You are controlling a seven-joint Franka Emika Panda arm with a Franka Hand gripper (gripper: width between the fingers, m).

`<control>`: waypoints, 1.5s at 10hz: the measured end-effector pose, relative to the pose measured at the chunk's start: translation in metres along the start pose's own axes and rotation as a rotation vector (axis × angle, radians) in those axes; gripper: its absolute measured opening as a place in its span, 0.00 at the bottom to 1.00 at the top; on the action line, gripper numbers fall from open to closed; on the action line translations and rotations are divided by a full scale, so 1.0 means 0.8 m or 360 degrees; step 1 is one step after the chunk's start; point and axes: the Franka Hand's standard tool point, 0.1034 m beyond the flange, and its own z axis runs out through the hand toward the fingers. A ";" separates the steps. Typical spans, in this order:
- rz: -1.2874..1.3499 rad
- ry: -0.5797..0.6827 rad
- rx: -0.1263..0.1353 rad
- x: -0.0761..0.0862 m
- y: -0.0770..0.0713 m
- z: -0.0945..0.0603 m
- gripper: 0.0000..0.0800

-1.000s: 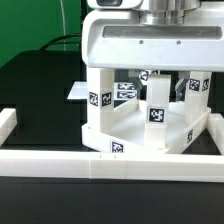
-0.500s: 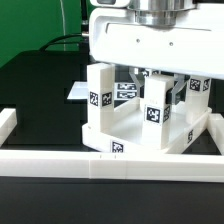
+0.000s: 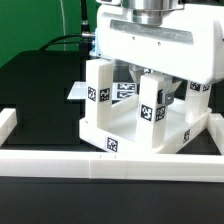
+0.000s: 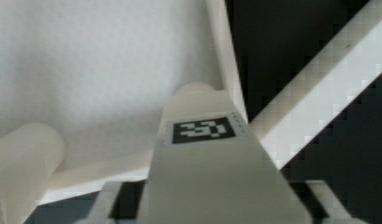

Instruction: Assemble desk

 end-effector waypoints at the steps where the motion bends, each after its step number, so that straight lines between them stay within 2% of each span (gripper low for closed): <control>1: 0.0041 0.0000 -0.0008 0.001 0.002 0.000 0.38; 2: 0.0086 -0.0002 -0.0018 0.001 0.004 0.000 0.38; 3: 0.0155 -0.0007 -0.0019 0.001 0.004 0.000 0.44; 4: 0.0187 -0.0009 -0.0018 0.000 0.004 0.001 0.44; 5: 0.0172 -0.0009 -0.0018 0.000 0.004 0.001 0.66; 6: 0.0172 -0.0009 -0.0018 0.000 0.004 0.001 0.78; 9: 0.0167 -0.0001 0.0006 0.000 -0.003 -0.011 0.80; 15: 0.0167 -0.0003 0.0000 0.000 -0.002 -0.007 0.81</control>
Offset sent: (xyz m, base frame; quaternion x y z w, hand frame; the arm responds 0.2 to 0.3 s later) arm 0.0000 0.0000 0.0000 0.0000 0.0000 0.1296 0.9916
